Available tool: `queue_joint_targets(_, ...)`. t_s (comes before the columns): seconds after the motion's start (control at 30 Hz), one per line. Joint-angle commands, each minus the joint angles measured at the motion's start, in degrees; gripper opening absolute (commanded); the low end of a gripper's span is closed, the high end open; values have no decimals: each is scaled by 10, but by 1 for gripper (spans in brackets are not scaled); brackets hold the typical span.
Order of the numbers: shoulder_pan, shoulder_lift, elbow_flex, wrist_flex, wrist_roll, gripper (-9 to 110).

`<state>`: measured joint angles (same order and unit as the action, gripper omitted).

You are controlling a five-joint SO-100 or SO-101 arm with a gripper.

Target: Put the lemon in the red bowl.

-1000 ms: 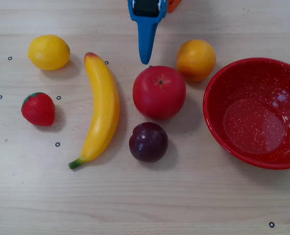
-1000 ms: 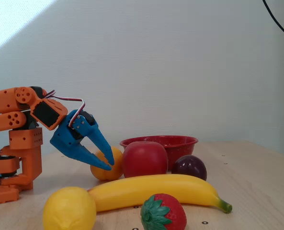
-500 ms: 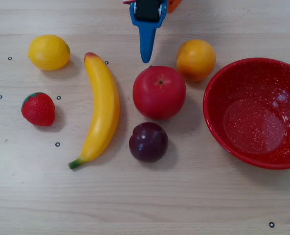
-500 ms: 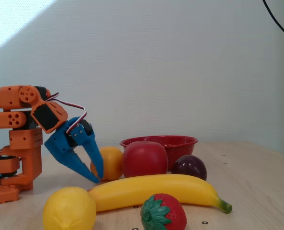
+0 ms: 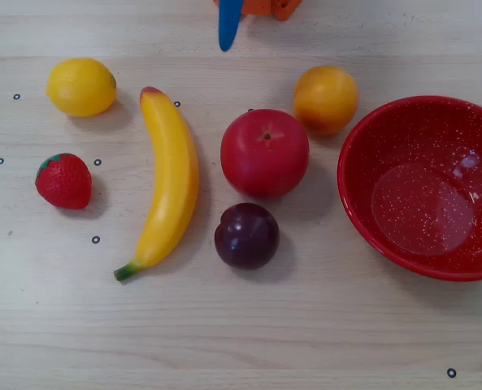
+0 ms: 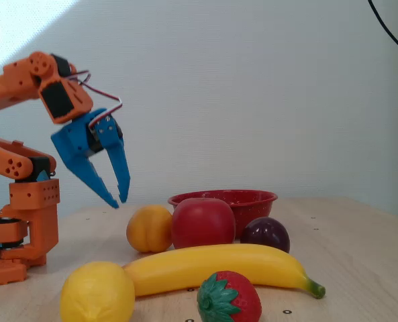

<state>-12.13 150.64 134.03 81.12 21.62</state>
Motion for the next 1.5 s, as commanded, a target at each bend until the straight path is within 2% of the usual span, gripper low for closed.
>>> queue_joint_targets(0.0, -33, -62, -117, 24, 24, 0)
queue_joint_targets(0.1, -65, -145, -203, 63, 33, 0)
queue_joint_targets(0.2, -93, -210, -277, 98, 83, 0)
queue_joint_targets(0.73, -255, -531, -576, 163, 222, 0)
queue_joint_targets(0.97, -302, -633, -642, 186, 299, 0)
queue_joint_targets(1.47, -399, -729, -741, 222, 463, 3)
